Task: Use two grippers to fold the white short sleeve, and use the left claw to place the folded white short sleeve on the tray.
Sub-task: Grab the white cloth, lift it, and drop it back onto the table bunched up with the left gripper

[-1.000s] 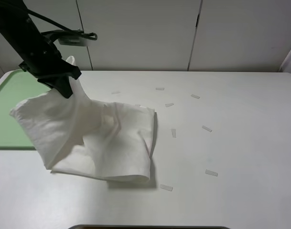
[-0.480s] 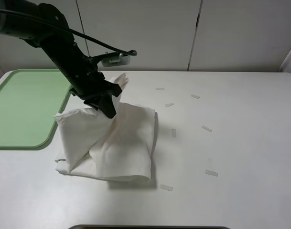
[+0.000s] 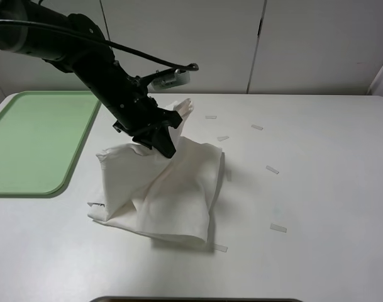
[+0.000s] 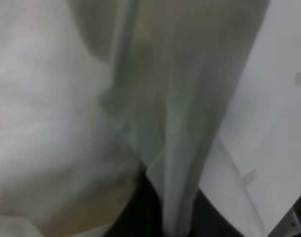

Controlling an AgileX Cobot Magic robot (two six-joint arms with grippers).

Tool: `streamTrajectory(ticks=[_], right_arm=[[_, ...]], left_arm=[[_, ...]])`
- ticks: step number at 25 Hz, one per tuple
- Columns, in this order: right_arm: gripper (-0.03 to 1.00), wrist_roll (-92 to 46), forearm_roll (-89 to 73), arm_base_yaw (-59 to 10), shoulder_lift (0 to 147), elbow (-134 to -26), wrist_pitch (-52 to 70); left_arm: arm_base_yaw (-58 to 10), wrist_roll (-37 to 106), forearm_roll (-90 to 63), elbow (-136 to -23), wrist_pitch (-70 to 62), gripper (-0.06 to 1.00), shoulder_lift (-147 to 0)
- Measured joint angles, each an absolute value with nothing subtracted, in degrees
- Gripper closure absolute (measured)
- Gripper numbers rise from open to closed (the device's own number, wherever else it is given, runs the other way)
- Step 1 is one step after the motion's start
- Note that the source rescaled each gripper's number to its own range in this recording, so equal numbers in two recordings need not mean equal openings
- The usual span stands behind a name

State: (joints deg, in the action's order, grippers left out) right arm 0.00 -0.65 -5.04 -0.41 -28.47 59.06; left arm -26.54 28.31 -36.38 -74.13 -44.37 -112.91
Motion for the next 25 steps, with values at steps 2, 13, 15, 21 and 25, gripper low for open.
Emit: streamTrajectory(ticks=[2,13,15,21,25], right_arm=[[-0.03,0.0,-0.6,-5.0,-0.4,-28.5,59.1],[-0.03,0.0,-0.6,-5.0,-0.4,-28.5,59.1],[-0.03,0.0,-0.6,-5.0,-0.4,-28.5,59.1],[-0.03,0.0,-0.6,-5.0,-0.4,-28.5,59.1],[-0.03,0.0,-0.6,-5.0,-0.4,-28.5,59.1]], left_arm=[[-26.5,28.3,-36.6,-74.1,-44.7,0.94,-112.9],[-24.9,25.4,-31.0,-84.4,-53.1,0.94,-113.0],[-24.8,25.1,-30.9,-84.9,-53.3,0.94,-113.0],[-25.9,25.4,-33.2,-85.0,-53.3,0.94,-114.4],[-27.9,28.0,-36.6,-85.0,-52.2,0.94,-116.2]])
